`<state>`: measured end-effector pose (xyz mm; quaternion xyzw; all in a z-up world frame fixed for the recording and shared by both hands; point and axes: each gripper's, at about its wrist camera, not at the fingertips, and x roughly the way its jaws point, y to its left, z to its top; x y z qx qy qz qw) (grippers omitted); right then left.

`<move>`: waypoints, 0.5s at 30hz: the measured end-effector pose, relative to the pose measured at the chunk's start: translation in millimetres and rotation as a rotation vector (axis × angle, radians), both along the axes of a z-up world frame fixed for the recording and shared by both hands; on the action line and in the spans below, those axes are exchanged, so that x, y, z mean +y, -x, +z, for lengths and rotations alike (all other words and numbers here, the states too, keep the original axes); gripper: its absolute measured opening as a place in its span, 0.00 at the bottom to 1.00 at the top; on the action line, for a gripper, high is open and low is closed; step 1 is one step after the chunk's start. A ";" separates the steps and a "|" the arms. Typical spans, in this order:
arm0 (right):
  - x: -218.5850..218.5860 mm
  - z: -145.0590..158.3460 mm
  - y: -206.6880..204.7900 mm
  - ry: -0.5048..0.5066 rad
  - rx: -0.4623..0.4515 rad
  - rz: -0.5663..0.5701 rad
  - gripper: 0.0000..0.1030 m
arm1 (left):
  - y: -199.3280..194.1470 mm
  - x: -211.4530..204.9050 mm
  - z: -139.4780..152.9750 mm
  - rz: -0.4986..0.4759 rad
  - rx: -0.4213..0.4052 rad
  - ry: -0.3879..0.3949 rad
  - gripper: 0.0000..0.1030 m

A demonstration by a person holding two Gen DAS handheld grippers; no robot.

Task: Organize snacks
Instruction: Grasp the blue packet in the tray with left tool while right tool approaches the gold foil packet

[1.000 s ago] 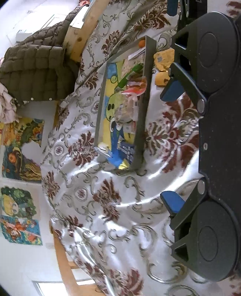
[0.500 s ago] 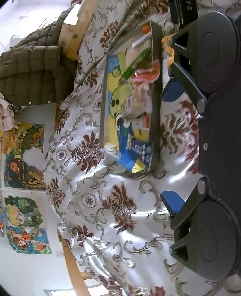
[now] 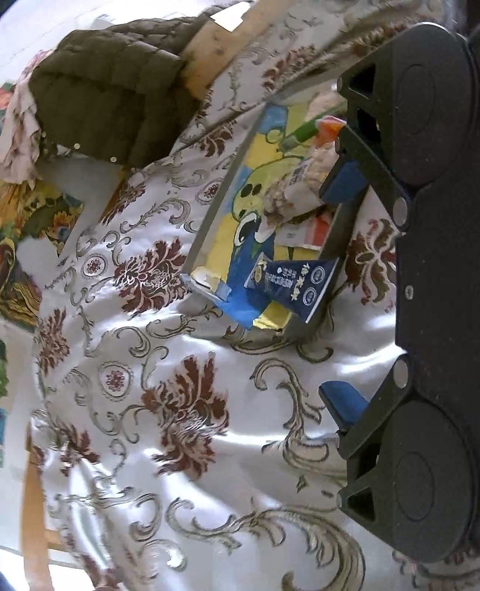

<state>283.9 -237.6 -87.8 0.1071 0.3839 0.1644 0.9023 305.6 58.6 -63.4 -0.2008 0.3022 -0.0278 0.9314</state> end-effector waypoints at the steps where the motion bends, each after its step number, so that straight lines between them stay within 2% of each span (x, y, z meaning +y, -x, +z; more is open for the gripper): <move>1: 2.7 -0.1 0.5 0.001 -0.001 0.011 0.75 | -2.9 1.4 -1.7 0.003 0.009 0.023 0.96; 5: 12.3 -0.2 3.0 0.010 -0.004 0.048 0.63 | -13.4 8.6 -7.7 0.018 0.044 0.126 0.89; 10: 19.1 -1.5 4.9 0.023 -0.007 0.062 0.62 | -23.0 18.7 -17.1 0.038 0.078 0.242 0.75; 13: 21.9 -1.7 5.6 0.024 -0.008 0.071 0.59 | -26.7 23.0 -22.6 0.044 0.091 0.294 0.58; 15: 24.4 -2.1 5.4 0.031 -0.011 0.075 0.58 | -28.5 25.6 -24.9 0.052 0.090 0.319 0.41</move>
